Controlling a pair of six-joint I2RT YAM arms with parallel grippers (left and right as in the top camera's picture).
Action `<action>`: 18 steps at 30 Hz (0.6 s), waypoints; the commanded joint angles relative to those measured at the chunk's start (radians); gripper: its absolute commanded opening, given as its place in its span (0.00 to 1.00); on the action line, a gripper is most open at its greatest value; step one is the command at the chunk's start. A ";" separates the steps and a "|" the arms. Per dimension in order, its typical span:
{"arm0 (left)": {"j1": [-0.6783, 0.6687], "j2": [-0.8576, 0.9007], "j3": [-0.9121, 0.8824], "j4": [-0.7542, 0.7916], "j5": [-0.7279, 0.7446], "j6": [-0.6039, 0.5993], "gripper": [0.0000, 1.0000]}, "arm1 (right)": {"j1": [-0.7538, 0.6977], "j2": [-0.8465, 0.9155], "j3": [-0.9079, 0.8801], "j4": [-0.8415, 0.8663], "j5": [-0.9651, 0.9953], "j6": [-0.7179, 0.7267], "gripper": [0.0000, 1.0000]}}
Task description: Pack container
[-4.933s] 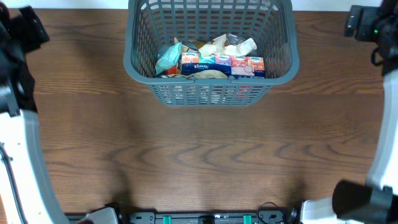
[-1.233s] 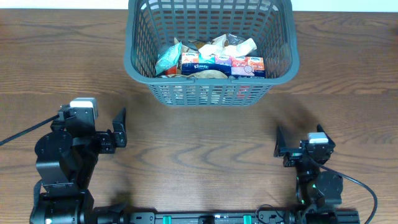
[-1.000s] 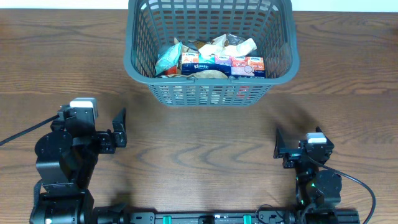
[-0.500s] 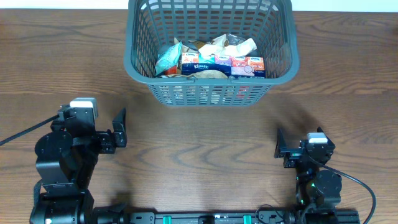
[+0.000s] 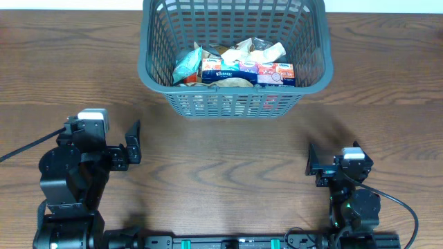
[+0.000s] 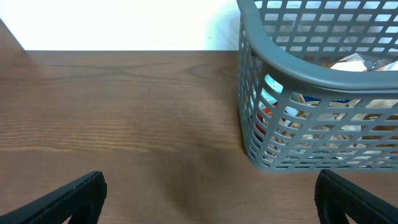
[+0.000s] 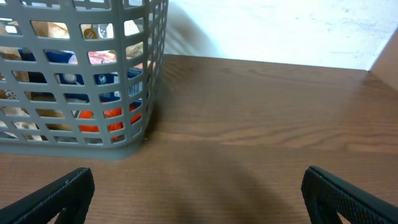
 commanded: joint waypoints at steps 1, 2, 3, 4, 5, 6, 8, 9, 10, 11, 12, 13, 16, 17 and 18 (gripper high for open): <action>-0.005 -0.002 -0.003 0.001 0.006 0.017 0.99 | 0.007 -0.007 -0.003 0.000 0.013 -0.012 0.99; -0.005 -0.002 -0.003 0.001 0.006 0.017 0.98 | 0.008 -0.007 -0.003 0.000 0.013 -0.012 0.99; -0.005 -0.002 -0.003 0.001 0.006 0.017 0.98 | 0.008 -0.007 -0.003 0.000 0.013 -0.012 0.99; -0.005 -0.002 -0.003 0.001 0.006 0.017 0.99 | 0.008 -0.007 -0.003 0.000 0.013 -0.012 0.99; -0.005 -0.002 -0.003 0.001 0.006 0.017 0.99 | 0.008 -0.007 -0.003 0.000 0.013 -0.012 0.99; -0.005 -0.002 -0.003 0.001 0.006 0.017 0.99 | 0.007 -0.007 -0.003 0.000 0.013 -0.012 0.99; -0.004 -0.009 -0.003 -0.005 -0.003 0.021 0.99 | 0.008 -0.007 -0.003 0.000 0.013 -0.012 0.99; -0.004 -0.022 -0.003 -0.013 -0.018 0.025 0.98 | 0.007 -0.007 -0.003 0.000 0.013 -0.012 0.99; -0.004 -0.043 -0.008 -0.016 -0.018 0.027 0.99 | 0.008 -0.007 -0.003 0.000 0.013 -0.012 0.99; -0.004 -0.071 -0.016 -0.016 -0.018 0.032 0.99 | 0.007 -0.007 -0.003 0.000 0.013 -0.012 0.99; -0.004 -0.098 -0.028 -0.013 -0.018 0.033 0.99 | 0.008 -0.007 -0.003 0.000 0.013 -0.012 0.99; -0.004 -0.134 -0.048 0.002 -0.017 0.033 0.99 | 0.007 -0.007 -0.003 0.000 0.013 -0.012 0.99; -0.004 -0.248 -0.134 0.079 -0.017 0.032 0.98 | 0.008 -0.007 -0.003 0.000 0.013 -0.012 0.99; -0.004 -0.283 -0.167 0.109 -0.018 0.033 0.99 | 0.007 -0.007 -0.003 0.000 0.013 -0.012 0.99; -0.004 -0.322 -0.212 0.153 -0.021 0.033 0.99 | 0.007 -0.007 -0.003 0.000 0.013 -0.012 0.99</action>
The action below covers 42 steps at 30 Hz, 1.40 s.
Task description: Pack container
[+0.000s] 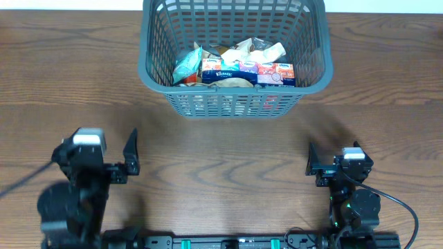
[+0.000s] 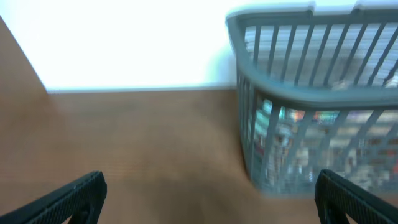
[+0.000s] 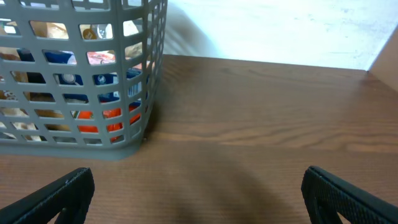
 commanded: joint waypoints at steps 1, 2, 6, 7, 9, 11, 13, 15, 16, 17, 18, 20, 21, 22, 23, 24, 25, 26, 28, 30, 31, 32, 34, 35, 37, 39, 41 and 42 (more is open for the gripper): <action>-0.004 -0.110 -0.130 0.100 -0.009 0.013 0.99 | 0.008 -0.006 -0.003 -0.001 0.010 -0.012 0.99; -0.004 -0.140 -0.169 0.140 -0.009 0.013 0.99 | 0.008 -0.006 -0.003 -0.001 0.010 -0.012 0.99; -0.004 -0.234 -0.338 0.332 -0.009 0.013 0.99 | 0.008 -0.006 -0.003 -0.001 0.010 -0.012 0.99; -0.004 -0.248 -0.380 0.388 -0.011 0.017 0.99 | 0.008 -0.006 -0.003 -0.001 0.010 -0.012 0.99; -0.004 -0.270 -0.462 0.500 -0.016 0.021 0.99 | 0.008 -0.006 -0.003 -0.001 0.010 -0.012 0.99; -0.004 -0.285 -0.536 0.604 -0.016 0.021 0.99 | 0.008 -0.006 -0.003 -0.001 0.010 -0.012 0.99; -0.004 -0.293 -0.598 0.689 -0.016 0.021 0.99 | 0.008 -0.006 -0.003 -0.001 0.010 -0.012 0.99; -0.004 -0.293 -0.637 0.740 -0.016 0.021 0.99 | 0.008 -0.006 -0.003 -0.001 0.010 -0.012 0.99; -0.004 -0.293 -0.650 0.748 -0.016 0.021 0.99 | 0.008 -0.006 -0.003 -0.001 0.010 -0.012 0.99; -0.004 -0.293 -0.658 0.746 -0.016 0.021 0.99 | 0.008 -0.006 -0.003 -0.001 0.010 -0.012 0.99; -0.004 -0.294 -0.668 0.747 -0.017 0.021 0.98 | 0.008 -0.006 -0.003 -0.001 0.010 -0.012 0.99; -0.004 -0.300 -0.682 0.721 -0.019 0.021 0.99 | 0.008 -0.006 -0.003 -0.001 0.010 -0.012 0.99; -0.004 -0.305 -0.682 0.695 -0.024 0.021 0.99 | 0.008 -0.006 -0.003 -0.001 0.010 -0.012 0.99; -0.004 -0.312 -0.682 0.661 -0.032 0.020 0.99 | 0.008 -0.006 -0.003 -0.001 0.010 -0.012 0.99; -0.004 -0.322 -0.682 0.629 -0.035 0.021 0.99 | 0.008 -0.006 -0.003 -0.001 0.010 -0.012 0.99; -0.004 -0.333 -0.682 0.593 -0.035 0.021 0.99 | 0.008 -0.006 -0.003 -0.001 0.010 -0.012 0.99; -0.004 -0.345 -0.682 0.563 -0.035 0.020 0.99 | 0.008 -0.006 -0.003 -0.001 0.010 -0.012 0.99; -0.004 -0.344 -0.682 0.542 -0.035 0.020 0.99 | 0.008 -0.006 -0.003 -0.001 0.010 -0.012 0.99; -0.004 -0.344 -0.682 0.500 -0.035 0.019 0.99 | 0.008 -0.006 -0.003 -0.001 0.010 -0.012 0.99; -0.004 -0.344 -0.682 0.454 -0.035 0.016 0.99 | 0.008 -0.006 -0.003 -0.001 0.010 -0.012 0.99; -0.004 -0.344 -0.682 0.429 -0.035 0.016 0.99 | 0.008 -0.006 -0.003 -0.001 0.010 -0.012 0.99; -0.004 -0.344 -0.682 0.402 -0.036 0.016 0.99 | 0.008 -0.006 -0.003 -0.001 0.010 -0.012 0.99; -0.004 -0.344 -0.682 0.405 -0.045 0.018 0.99 | 0.008 -0.006 -0.003 -0.001 0.010 -0.012 0.99; -0.004 -0.344 -0.682 0.405 -0.054 0.018 0.99 | 0.008 -0.006 -0.003 -0.001 0.010 -0.012 0.99; -0.004 -0.344 -0.682 0.404 -0.073 0.017 0.99 | 0.008 -0.006 -0.003 -0.001 0.010 -0.012 0.99; -0.004 -0.344 -0.682 0.403 -0.105 0.017 0.99 | 0.008 -0.006 -0.003 -0.001 0.010 -0.012 0.99; -0.004 -0.344 -0.682 0.400 -0.134 0.016 0.99 | 0.008 -0.006 -0.003 -0.001 0.010 -0.012 0.99; -0.004 -0.344 -0.682 0.399 -0.137 0.016 0.99 | 0.008 -0.006 -0.003 -0.001 0.010 -0.012 0.99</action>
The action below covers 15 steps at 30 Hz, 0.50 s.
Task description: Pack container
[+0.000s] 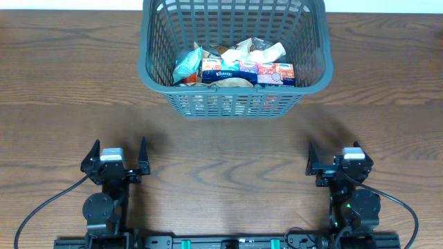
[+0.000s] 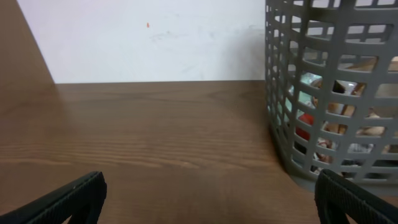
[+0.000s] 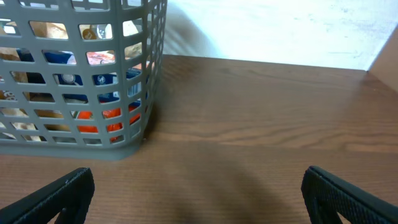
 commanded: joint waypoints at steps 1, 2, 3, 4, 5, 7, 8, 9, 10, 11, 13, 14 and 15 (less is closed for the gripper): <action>-0.004 -0.009 -0.012 -0.047 -0.056 0.008 0.99 | 0.008 -0.006 -0.003 -0.001 0.010 -0.012 0.99; -0.004 -0.009 -0.012 -0.047 -0.055 -0.003 0.99 | 0.008 -0.006 -0.003 -0.001 0.010 -0.012 0.99; -0.004 -0.009 -0.012 -0.047 -0.050 -0.013 0.99 | 0.007 -0.006 -0.003 -0.001 0.010 -0.012 0.99; -0.004 -0.009 -0.012 -0.047 -0.038 -0.013 0.99 | 0.007 -0.006 -0.003 -0.001 0.010 -0.012 0.99; -0.004 -0.009 -0.012 -0.047 -0.028 -0.013 0.99 | 0.008 -0.006 -0.003 -0.001 0.010 -0.012 0.99; -0.004 -0.009 -0.012 -0.046 -0.001 -0.013 0.99 | 0.007 -0.006 -0.003 -0.001 0.010 -0.012 0.99; -0.004 -0.009 -0.012 -0.043 0.015 -0.012 0.99 | 0.007 -0.006 -0.003 -0.001 0.010 -0.012 0.99; -0.004 -0.009 -0.012 -0.042 0.036 -0.011 0.99 | 0.007 -0.006 -0.003 -0.001 0.010 -0.012 0.99; -0.004 -0.009 -0.012 -0.042 0.048 -0.010 0.99 | 0.008 -0.006 -0.003 -0.001 0.010 -0.012 0.99; -0.004 -0.009 -0.012 -0.041 0.061 -0.003 0.99 | 0.008 -0.006 -0.003 -0.001 0.010 -0.012 0.99; -0.004 -0.009 -0.012 -0.038 0.094 0.017 0.98 | 0.008 -0.006 -0.003 -0.001 0.010 -0.012 0.99; -0.004 -0.009 -0.012 -0.038 0.102 0.023 0.99 | 0.007 -0.006 -0.003 -0.001 0.010 -0.012 0.99; -0.004 -0.009 -0.012 -0.037 0.110 0.029 0.99 | 0.007 -0.006 -0.003 -0.001 0.010 -0.012 0.99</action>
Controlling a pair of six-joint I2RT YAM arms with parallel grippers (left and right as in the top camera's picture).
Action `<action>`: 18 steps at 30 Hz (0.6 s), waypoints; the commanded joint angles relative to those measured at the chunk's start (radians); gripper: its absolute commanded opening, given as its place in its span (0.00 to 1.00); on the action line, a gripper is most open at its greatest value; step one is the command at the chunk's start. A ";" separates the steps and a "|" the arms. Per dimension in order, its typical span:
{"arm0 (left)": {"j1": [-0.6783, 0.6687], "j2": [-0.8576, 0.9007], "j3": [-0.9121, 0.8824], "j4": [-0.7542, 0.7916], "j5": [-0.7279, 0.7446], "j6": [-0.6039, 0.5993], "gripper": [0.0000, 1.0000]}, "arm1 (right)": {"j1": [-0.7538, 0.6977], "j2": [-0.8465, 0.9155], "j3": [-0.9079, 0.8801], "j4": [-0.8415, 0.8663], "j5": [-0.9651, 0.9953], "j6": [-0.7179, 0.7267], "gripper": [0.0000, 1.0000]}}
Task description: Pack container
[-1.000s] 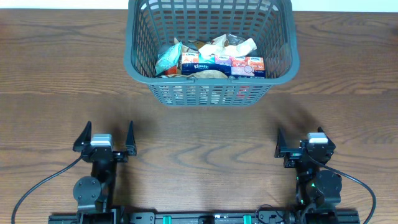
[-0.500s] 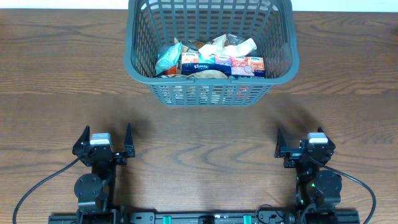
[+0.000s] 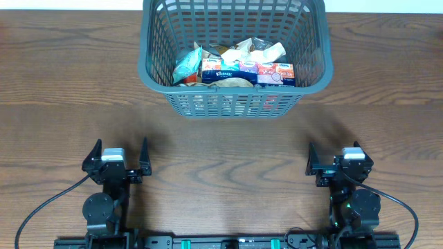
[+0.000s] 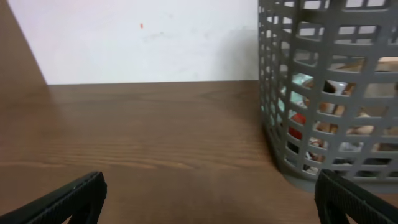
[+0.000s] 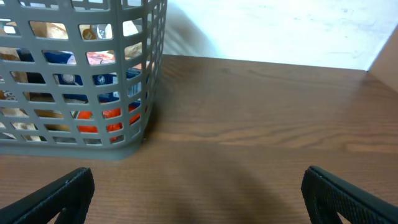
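A grey plastic basket (image 3: 234,59) stands at the back middle of the wooden table, holding several packets, among them a Kleenex pack (image 3: 228,72) and a teal pouch (image 3: 186,64). My left gripper (image 3: 118,155) sits low near the front left, open with nothing between its fingers. The left wrist view has the basket (image 4: 329,93) to the right, ahead of the open left gripper (image 4: 211,202). My right gripper (image 3: 336,160) rests open and empty at the front right. Seen from the right wrist, the basket (image 5: 74,74) lies ahead to the left of the right gripper (image 5: 199,199).
Bare wooden table (image 3: 228,159) stretches between the basket and both grippers. A pale wall (image 4: 143,37) rises behind the table's far edge. Cables run from both arm bases along the front edge.
The left wrist view has shifted a little, so the basket's corner sits slightly further left in it. The right arm has not moved, and both grippers remain open.
My left arm first stood raised at the front left, its open gripper turned sideways. Then it was lower and blurred. After that it sat folded down near the front edge, facing the basket, where it still is. The right arm and basket stayed put.
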 commanded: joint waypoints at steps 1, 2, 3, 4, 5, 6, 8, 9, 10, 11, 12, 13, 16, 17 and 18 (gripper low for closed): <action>-0.004 -0.009 -0.014 -0.036 0.080 0.038 0.99 | 0.007 -0.006 -0.003 -0.001 0.010 -0.012 0.99; -0.004 -0.009 -0.014 -0.035 0.095 0.053 0.98 | 0.007 -0.006 -0.003 -0.001 0.010 -0.012 0.99; -0.004 -0.009 -0.014 -0.034 0.112 0.067 0.99 | 0.008 -0.006 -0.003 -0.001 0.010 -0.012 0.99; -0.004 -0.009 -0.013 -0.032 0.128 0.079 0.99 | 0.007 -0.006 -0.003 -0.001 0.010 -0.012 0.99; -0.004 -0.009 -0.013 -0.031 0.142 0.090 0.99 | 0.008 -0.006 -0.003 -0.001 0.010 -0.012 0.99; -0.004 -0.009 -0.013 -0.031 0.149 0.097 0.99 | 0.008 -0.006 -0.003 -0.001 0.010 -0.012 0.99; -0.004 -0.009 -0.013 -0.031 0.148 0.096 0.99 | 0.007 -0.006 -0.003 -0.001 0.010 -0.012 0.99; -0.004 -0.009 -0.013 -0.031 0.148 0.096 0.99 | 0.007 -0.006 -0.003 -0.001 0.010 -0.012 0.99; -0.004 -0.009 -0.013 -0.031 0.148 0.093 0.99 | 0.008 -0.006 -0.003 -0.001 0.010 -0.012 0.99; -0.004 -0.009 -0.013 -0.031 0.145 0.092 0.99 | 0.007 -0.006 -0.003 -0.001 0.010 -0.012 0.99; -0.004 -0.009 -0.013 -0.031 0.145 0.088 0.99 | 0.008 -0.006 -0.003 -0.001 0.010 -0.012 0.99; -0.004 -0.009 -0.013 -0.031 0.145 0.087 0.99 | 0.007 -0.006 -0.003 -0.001 0.010 -0.012 0.99; -0.004 -0.009 -0.013 -0.031 0.145 0.085 0.99 | 0.007 -0.006 -0.003 -0.001 0.010 -0.012 0.99; -0.004 -0.009 -0.013 -0.030 0.145 0.084 0.99 | 0.007 -0.006 -0.003 -0.001 0.010 -0.012 0.99; -0.004 -0.008 -0.013 -0.029 0.145 0.084 0.98 | 0.007 -0.006 -0.003 -0.001 0.010 -0.012 0.99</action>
